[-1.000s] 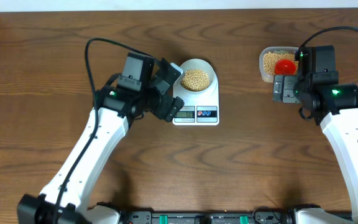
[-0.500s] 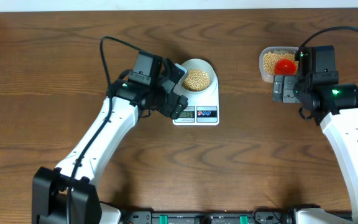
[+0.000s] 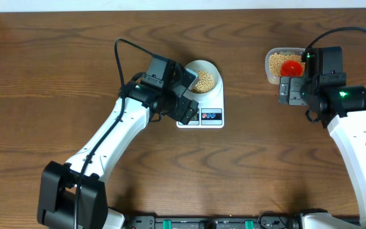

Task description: Scoop item into bowl and weigh 50g on scale

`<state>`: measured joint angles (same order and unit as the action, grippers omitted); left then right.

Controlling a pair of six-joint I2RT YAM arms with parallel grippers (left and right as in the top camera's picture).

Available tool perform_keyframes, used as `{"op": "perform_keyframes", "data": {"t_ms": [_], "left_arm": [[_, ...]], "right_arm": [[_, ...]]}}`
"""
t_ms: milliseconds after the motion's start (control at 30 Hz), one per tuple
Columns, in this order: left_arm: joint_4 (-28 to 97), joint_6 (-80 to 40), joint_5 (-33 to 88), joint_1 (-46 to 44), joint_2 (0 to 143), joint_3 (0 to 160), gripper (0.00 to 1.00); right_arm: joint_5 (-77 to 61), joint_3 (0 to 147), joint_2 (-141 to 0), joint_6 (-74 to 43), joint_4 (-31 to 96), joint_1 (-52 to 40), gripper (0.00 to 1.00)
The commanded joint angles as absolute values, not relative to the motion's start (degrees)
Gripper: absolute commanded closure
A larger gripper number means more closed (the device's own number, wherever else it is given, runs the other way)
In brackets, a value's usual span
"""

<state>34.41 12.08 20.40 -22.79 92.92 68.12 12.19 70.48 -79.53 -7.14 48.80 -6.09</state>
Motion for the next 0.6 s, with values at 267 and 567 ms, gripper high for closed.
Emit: {"op": "perform_keyframes", "data": {"t_ms": [267, 567], "left_arm": [[34.4, 5.3, 16.9, -22.9, 94.0, 67.8, 0.16], [34.4, 1.1, 15.0, -23.8, 94.0, 67.8, 0.16]], "right_arm": [[12.1, 71.6, -79.0, -6.6, 48.9, -6.3, 0.01], [12.1, 71.6, -79.0, -6.6, 48.9, -6.3, 0.01]]}}
